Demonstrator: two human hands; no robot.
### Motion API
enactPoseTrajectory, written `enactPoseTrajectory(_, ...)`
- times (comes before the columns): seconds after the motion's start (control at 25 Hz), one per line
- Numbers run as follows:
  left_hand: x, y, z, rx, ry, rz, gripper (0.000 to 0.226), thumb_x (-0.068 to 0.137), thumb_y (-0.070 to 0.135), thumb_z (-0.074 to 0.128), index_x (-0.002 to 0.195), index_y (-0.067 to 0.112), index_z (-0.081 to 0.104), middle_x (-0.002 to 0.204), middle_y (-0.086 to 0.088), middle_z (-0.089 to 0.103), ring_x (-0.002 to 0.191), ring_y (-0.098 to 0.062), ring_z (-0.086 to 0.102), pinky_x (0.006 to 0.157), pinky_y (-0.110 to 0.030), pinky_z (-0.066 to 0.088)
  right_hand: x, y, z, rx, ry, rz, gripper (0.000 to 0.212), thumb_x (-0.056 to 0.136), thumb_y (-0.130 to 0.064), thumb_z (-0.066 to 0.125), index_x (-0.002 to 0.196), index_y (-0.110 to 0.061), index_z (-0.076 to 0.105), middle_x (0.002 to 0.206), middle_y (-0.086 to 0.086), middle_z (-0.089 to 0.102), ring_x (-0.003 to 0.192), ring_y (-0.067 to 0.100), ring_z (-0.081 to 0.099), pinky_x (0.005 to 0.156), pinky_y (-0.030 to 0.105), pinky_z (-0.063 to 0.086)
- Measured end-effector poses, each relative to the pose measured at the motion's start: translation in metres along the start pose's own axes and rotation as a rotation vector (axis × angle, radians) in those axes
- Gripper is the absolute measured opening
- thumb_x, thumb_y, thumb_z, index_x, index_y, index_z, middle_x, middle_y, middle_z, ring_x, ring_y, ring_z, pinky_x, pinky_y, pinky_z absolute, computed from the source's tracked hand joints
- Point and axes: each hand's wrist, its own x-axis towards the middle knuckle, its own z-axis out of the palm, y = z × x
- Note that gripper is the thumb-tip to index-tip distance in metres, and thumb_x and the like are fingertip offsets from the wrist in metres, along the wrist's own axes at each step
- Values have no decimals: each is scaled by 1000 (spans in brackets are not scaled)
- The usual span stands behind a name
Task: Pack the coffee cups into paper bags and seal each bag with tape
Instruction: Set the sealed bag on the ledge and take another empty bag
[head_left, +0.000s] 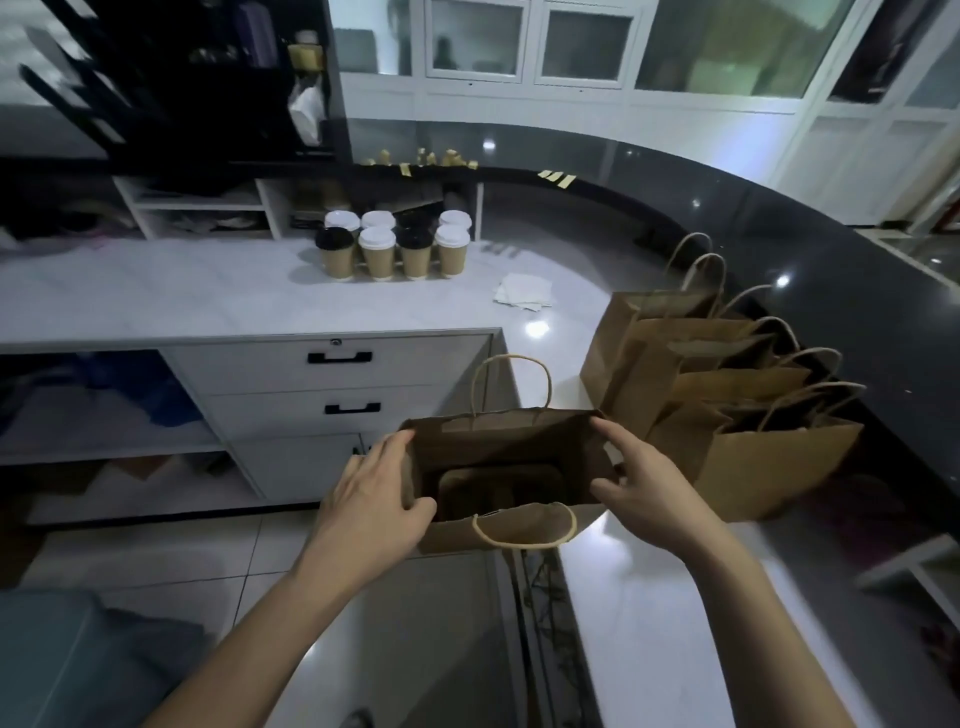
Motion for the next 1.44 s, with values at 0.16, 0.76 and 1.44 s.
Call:
enactPoseTrajectory(0.16,22,-41,-29,-42,20,-36,79,90,31,58,156,30,16,155,4,38,133,-20,37,108,-43,41,36,-38,29,-11,-14,-32,72,94,-11,62,155,-34,33,112,-10,60,85,13,65,67,24,55)
enactPoseTrajectory(0.76,83,-196,-139,-153,78,-146,84,88,24,63,156,31,14,156,4,33,139,-21,33,112,-41,35,141,-181,157,-16,-106,-137,81,92,-14,62,158,-39,23,153,-7,46,120,9,54,101,35,52)
enactPoseTrajectory(1.44,197,-245,-191,-193,209,-261,87,83,23,67,154,37,17,155,9,33,137,-14,35,110,-40,38,313,-260,194,-8,-236,-242,77,94,-15,61,157,-38,24,143,-6,52,94,3,58,81,24,48)
